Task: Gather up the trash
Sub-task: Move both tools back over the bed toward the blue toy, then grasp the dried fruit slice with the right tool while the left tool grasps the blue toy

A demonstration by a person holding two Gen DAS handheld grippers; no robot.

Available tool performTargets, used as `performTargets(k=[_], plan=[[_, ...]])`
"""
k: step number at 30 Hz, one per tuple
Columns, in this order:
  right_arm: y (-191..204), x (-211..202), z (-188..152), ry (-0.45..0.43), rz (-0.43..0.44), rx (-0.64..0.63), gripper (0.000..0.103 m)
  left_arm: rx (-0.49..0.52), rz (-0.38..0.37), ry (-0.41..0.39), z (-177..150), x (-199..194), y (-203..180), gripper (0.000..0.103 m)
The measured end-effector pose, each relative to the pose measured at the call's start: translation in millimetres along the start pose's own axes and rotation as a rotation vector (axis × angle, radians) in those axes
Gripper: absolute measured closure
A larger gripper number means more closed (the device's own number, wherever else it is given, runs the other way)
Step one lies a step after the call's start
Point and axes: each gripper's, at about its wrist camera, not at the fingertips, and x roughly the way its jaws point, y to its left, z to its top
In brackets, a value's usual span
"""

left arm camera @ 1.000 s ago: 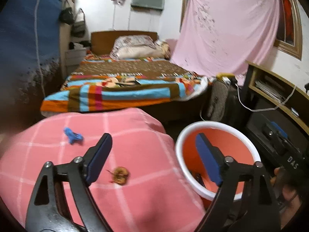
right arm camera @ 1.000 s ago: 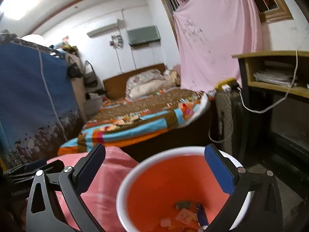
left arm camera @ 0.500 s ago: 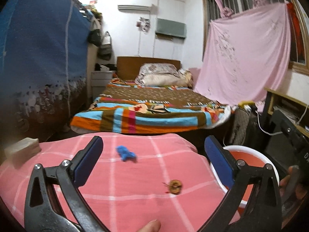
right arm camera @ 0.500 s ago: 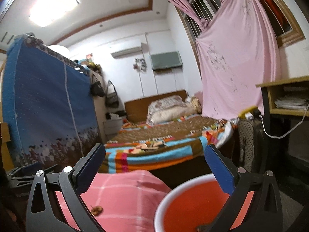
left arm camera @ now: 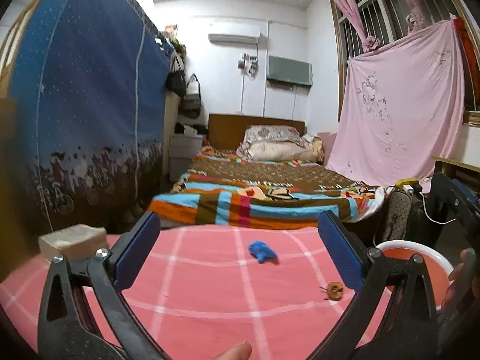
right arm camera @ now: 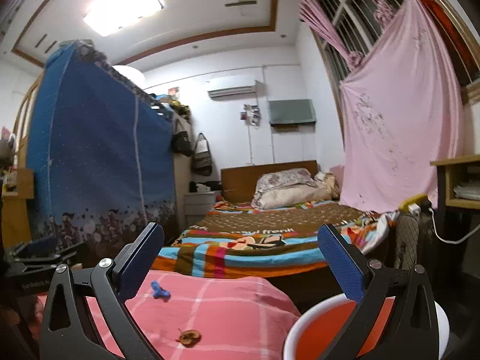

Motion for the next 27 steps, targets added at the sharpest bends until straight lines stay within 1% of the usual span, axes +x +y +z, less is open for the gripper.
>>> performTargets(k=[4, 6, 8, 9, 10, 11, 12, 15, 17, 20, 21, 23, 24, 26, 27], plan=[[15, 5, -4, 0.014, 0.025, -0.043, 0.000, 0.007, 0.010, -0.012, 0, -1, 11, 0.011], [21, 10, -7, 0.039, 0.036, -0.065, 0.000, 0.010, 0.012, -0.003, 0, 2, 15, 0.011], [26, 17, -11, 0.085, 0.043, -0.088, 0.000, 0.015, 0.007, 0.012, -1, 4, 16, 0.011], [28, 24, -14, 0.134, 0.040, -0.104, 0.000, 0.021, 0.001, 0.023, -2, 6, 15, 0.011], [30, 27, -17, 0.163, 0.042, -0.112, 0.000, 0.029, -0.003, 0.041, -3, 9, 15, 0.011], [32, 33, -21, 0.202, 0.045, -0.119, 0.000, 0.040, -0.008, 0.065, -5, 14, 14, 0.011], [33, 42, -26, 0.260, 0.046, -0.125, 0.000, 0.046, -0.012, 0.083, -7, 16, 13, 0.011], [32, 61, -38, 0.390, 0.047, -0.121, 0.000, 0.061, -0.020, 0.188, -14, 31, 12, 0.011], [29, 69, -43, 0.456, 0.062, -0.106, 0.000, 0.052, -0.020, 0.237, -16, 39, 13, 0.011], [26, 84, -56, 0.584, 0.080, -0.075, 0.000, 0.029, -0.033, 0.304, -19, 50, 15, 0.011], [26, 90, -62, 0.634, 0.100, -0.064, 0.000, 0.024, -0.038, 0.331, -21, 54, 15, 0.011], [25, 96, -70, 0.697, 0.116, -0.051, 0.000, 0.017, -0.050, 0.374, -24, 61, 15, 0.012], [25, 99, -74, 0.722, 0.124, -0.048, 0.001, 0.014, -0.059, 0.409, -27, 67, 15, 0.012], [27, 101, -78, 0.755, 0.143, -0.049, 0.006, 0.013, -0.071, 0.463, -31, 76, 14, 0.014], [29, 102, -81, 0.775, 0.151, -0.057, 0.013, 0.013, -0.077, 0.491, -34, 80, 14, 0.015]])
